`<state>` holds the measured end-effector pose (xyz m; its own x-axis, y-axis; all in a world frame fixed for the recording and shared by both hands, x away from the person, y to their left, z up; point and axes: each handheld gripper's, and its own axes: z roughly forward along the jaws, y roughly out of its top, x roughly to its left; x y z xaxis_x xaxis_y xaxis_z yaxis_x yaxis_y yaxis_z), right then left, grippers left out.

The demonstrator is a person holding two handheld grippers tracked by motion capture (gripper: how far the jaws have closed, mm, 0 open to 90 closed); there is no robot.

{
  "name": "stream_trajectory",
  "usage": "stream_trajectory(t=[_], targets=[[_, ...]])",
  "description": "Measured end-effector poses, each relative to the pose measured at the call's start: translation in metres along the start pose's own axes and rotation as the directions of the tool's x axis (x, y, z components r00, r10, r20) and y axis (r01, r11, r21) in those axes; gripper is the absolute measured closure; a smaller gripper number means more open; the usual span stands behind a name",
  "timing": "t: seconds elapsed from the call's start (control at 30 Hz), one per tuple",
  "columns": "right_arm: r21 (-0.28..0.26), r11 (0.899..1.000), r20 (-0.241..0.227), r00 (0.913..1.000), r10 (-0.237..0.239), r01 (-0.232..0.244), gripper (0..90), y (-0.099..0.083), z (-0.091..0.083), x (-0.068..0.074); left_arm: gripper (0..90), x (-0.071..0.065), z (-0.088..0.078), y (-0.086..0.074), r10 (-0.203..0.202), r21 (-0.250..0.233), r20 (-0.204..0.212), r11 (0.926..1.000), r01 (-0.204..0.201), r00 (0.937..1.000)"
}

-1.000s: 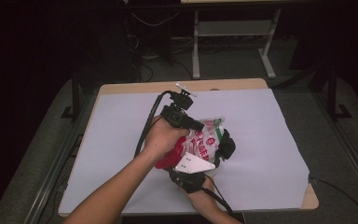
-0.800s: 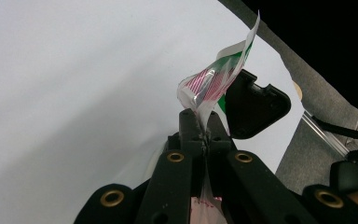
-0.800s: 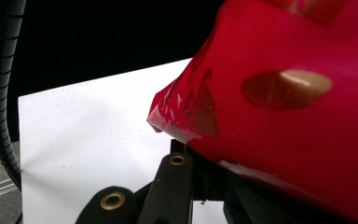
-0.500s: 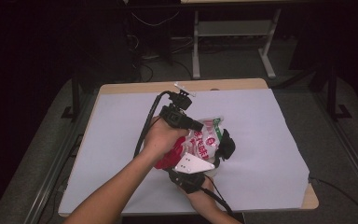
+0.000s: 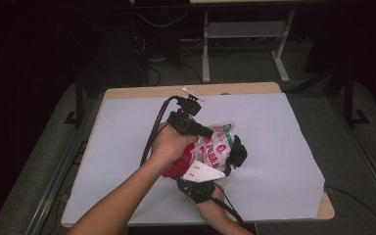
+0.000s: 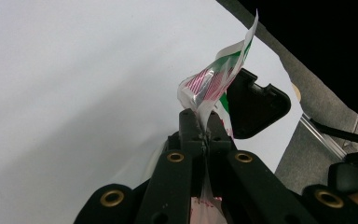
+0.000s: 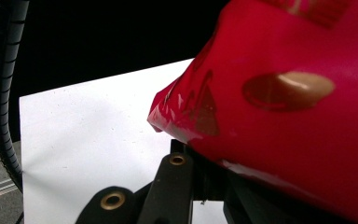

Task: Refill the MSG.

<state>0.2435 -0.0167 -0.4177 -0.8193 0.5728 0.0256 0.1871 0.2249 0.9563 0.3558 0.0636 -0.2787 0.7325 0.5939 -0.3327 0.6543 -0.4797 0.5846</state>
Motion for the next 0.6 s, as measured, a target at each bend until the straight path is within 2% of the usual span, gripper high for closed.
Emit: stream_trajectory(t=[0.4,0.6], targets=[[0.006,1.0,0.001,1.0,-0.01,0.01,90.0,-0.001,0.0,-0.001,89.8,0.0,-0.007,-0.001,0.003,-0.022,0.019,0.9997,-0.003,0.9998],[0.01,1.0,-0.001,0.9999,-0.014,0.014,90.0,-0.003,0.0,-0.002,89.8,0.0,-0.012,-0.003,0.0,-0.027,0.043,0.9996,0.001,0.9991]])
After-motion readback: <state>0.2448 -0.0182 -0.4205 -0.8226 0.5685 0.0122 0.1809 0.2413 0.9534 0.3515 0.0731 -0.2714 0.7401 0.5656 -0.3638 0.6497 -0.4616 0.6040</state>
